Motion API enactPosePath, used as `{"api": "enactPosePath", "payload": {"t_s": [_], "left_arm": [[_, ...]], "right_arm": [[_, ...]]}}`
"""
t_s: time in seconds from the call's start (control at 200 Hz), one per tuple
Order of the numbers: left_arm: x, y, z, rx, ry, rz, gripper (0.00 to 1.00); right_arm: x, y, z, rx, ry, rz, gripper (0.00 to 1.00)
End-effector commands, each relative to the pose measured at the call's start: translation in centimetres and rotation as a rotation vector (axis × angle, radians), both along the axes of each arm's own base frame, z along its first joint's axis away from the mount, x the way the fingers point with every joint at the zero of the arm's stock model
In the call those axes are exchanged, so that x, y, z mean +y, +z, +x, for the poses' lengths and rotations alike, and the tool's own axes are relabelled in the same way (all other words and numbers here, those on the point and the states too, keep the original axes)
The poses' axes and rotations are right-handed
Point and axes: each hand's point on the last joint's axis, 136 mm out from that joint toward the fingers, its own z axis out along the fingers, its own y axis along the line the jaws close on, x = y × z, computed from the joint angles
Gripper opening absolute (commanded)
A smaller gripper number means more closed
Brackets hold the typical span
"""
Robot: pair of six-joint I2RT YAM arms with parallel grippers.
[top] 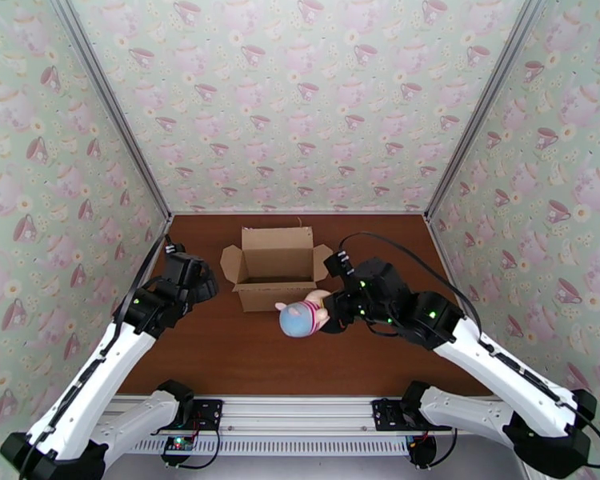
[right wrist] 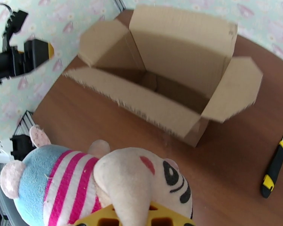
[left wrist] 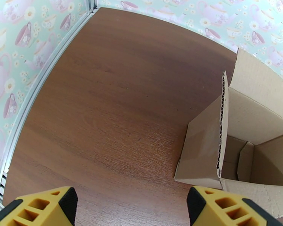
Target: Unpack the express box
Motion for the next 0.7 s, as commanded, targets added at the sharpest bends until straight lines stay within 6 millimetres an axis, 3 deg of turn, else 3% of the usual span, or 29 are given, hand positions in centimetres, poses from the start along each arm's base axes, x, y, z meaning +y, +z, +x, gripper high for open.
{"api": "enactPosePath", "payload": {"t_s": [0.0,0.275,0.526,0.691], "left_arm": [[-0.3,1.4,0.7,-0.039,-0.006,-0.005,0.82],[-0.3,1.3,0.9,-0.034,-0.013,0.007,0.82],[-0.5,0.9,1.0,-0.027,-0.019,0.002,0.82],[-0.8,0.3,1.1,-0.02,-0.021,-0.016,0.82]], "right_arm": [[0.5,-1.4,-0.1,0.018,-0.025,0.023,0.0],[1.5,-7.8,1.6,0.074,-0.111,-0.024,0.0],[1.7,-10.7,4.2,0.037,-0.216,-0.074,0.0],[2.8,-11.9,5.6,0.03,-0.232,-0.087,0.0]]}}
